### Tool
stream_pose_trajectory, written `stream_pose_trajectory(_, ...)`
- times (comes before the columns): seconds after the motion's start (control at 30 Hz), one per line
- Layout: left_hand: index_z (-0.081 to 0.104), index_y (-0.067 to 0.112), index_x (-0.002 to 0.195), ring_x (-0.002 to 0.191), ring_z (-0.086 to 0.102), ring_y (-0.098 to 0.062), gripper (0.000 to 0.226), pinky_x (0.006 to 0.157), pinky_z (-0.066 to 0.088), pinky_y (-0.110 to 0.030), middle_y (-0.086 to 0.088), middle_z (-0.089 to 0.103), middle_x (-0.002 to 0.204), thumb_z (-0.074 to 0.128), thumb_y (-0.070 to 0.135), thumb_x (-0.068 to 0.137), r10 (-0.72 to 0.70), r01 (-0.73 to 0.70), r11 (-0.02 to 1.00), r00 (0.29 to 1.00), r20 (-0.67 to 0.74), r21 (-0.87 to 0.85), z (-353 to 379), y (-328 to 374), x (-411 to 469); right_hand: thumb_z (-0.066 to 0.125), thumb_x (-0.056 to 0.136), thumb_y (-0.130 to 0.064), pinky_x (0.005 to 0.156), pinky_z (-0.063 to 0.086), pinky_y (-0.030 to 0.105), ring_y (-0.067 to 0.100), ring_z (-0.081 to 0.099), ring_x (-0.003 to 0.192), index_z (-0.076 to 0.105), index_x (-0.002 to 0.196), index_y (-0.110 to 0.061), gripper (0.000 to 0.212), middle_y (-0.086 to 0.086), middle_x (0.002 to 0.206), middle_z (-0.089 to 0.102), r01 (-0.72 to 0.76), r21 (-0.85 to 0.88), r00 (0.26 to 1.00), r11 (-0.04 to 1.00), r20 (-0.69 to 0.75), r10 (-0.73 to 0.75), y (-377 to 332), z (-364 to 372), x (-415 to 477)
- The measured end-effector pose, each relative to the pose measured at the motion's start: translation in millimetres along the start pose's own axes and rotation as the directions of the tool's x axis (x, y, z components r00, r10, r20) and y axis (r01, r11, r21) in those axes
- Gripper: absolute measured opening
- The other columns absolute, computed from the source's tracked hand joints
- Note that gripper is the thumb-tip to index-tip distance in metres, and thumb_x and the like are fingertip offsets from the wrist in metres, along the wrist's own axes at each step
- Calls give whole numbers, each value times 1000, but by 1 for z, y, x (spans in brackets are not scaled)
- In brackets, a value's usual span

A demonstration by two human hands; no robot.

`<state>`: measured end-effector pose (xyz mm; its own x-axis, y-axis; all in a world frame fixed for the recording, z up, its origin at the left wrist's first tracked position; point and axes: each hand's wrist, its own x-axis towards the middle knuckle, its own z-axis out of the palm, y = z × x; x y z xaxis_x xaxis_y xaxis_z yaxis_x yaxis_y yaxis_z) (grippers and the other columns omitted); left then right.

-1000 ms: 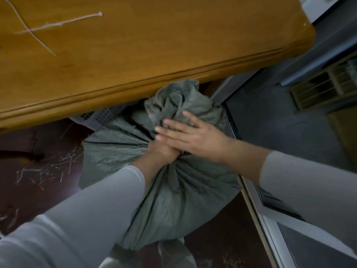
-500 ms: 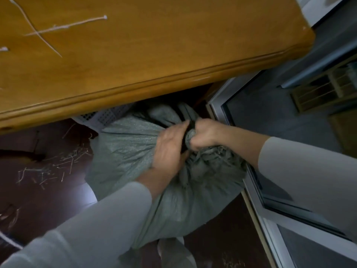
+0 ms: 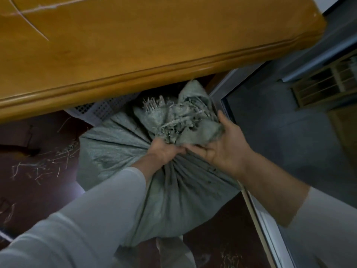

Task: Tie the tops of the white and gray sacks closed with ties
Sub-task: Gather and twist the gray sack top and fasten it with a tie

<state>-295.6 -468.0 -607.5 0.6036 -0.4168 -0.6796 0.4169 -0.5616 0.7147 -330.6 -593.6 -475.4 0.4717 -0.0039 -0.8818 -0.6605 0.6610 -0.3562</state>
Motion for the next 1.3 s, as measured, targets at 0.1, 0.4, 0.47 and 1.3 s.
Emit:
stream_pose_trajectory(0.1, 33, 11, 141, 135, 35, -17, 78, 105, 22, -15, 0, 40, 145, 74, 11, 75, 52, -56, 996, 997, 54, 72, -4, 7, 0, 42, 96, -33, 74, 60, 37, 30, 69, 87, 45, 116, -17, 25, 20, 97, 68, 479, -254, 874, 840, 47, -484, 24, -15, -20)
stream_pose_trajectory(0.4, 41, 4, 134, 130, 39, -24, 58, 105, 33, -28, -13, 42, 139, 65, 7, 81, -25, -1, 984, 989, 147, 178, -12, 16, -12, 27, 96, -18, 115, 3, 46, 22, 34, 138, 33, 143, -21, 47, -2, 149, 38, 141, 55, 474, -988, 873, 117, 8, -21, 74)
stream_pose_trajectory(0.47, 54, 9, 115, 106, 53, -21, 44, 89, 46, -29, -9, 57, 111, 69, 4, 73, -45, 23, 984, 992, 119, 176, -15, 13, -12, 35, 90, -17, 116, 9, 53, 21, 35, 138, 33, 143, -21, 53, -3, 146, 42, 65, 170, 534, -983, 827, 178, 0, -8, 85)
stream_pose_trajectory(1.3, 61, -2, 114, 114, 58, -20, 62, 103, 44, -34, -16, 63, 122, 79, 29, 64, -195, 17, 870, 930, -312, -493, -6, 20, -41, 70, 67, -27, 109, 21, 42, 29, 38, 129, 49, 125, -15, 62, 10, 137, 44, 136, -298, 830, -945, 554, -55, -9, 90, 32)
